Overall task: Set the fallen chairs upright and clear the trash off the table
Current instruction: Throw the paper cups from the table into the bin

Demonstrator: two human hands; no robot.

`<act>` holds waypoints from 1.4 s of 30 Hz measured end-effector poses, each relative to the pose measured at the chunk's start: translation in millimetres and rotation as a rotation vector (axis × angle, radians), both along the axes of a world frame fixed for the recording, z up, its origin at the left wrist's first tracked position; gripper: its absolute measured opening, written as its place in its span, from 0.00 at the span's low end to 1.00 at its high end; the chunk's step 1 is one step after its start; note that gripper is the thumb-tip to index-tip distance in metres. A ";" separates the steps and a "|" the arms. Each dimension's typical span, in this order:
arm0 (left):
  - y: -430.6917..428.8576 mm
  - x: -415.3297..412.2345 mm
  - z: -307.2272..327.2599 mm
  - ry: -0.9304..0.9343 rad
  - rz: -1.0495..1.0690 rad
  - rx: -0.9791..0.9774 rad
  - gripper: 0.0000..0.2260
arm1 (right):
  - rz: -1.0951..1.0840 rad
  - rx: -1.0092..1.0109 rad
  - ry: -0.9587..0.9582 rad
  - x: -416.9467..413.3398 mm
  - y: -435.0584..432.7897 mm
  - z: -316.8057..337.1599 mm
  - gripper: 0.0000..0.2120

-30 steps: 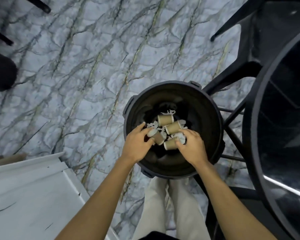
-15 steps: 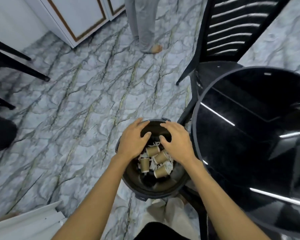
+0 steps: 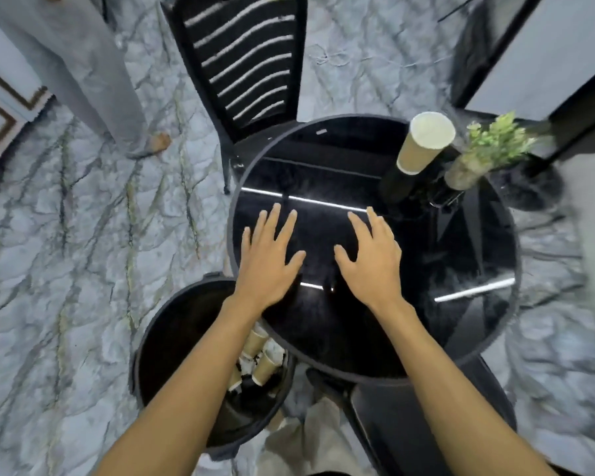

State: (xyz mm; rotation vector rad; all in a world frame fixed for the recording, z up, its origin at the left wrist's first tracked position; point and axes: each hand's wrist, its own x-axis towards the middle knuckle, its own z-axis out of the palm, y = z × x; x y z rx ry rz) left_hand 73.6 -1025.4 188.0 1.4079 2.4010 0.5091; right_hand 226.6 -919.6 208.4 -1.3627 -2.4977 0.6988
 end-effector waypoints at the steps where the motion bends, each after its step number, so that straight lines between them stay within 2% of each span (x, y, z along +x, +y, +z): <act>1: 15.4 6.5 -1.0 0.037 -0.031 -0.011 0.30 | -0.030 0.015 -0.023 8.8 11.8 -0.8 0.29; 9: 114.4 26.3 -22.0 0.139 -0.158 -0.063 0.30 | -0.138 0.052 -0.047 40.5 96.0 -13.1 0.31; 16: 165.9 13.5 -57.0 0.178 -0.128 -0.086 0.29 | -0.161 0.121 0.095 27.6 166.0 -14.1 0.33; 20: 170.3 11.8 -76.1 0.199 -0.095 -0.078 0.27 | -0.143 0.206 0.174 10.8 201.7 -9.6 0.32; 29: 171.7 11.1 -77.5 0.184 -0.059 -0.046 0.27 | -0.101 0.212 0.110 -26.5 255.8 -8.3 0.32; 36: 171.0 9.5 -80.2 0.188 -0.063 -0.051 0.27 | -0.068 0.209 0.118 -31.2 260.7 -13.7 0.26; 42: 169.6 10.1 -79.4 0.183 -0.059 -0.042 0.27 | -0.056 0.183 0.115 -24.6 247.7 -11.1 0.25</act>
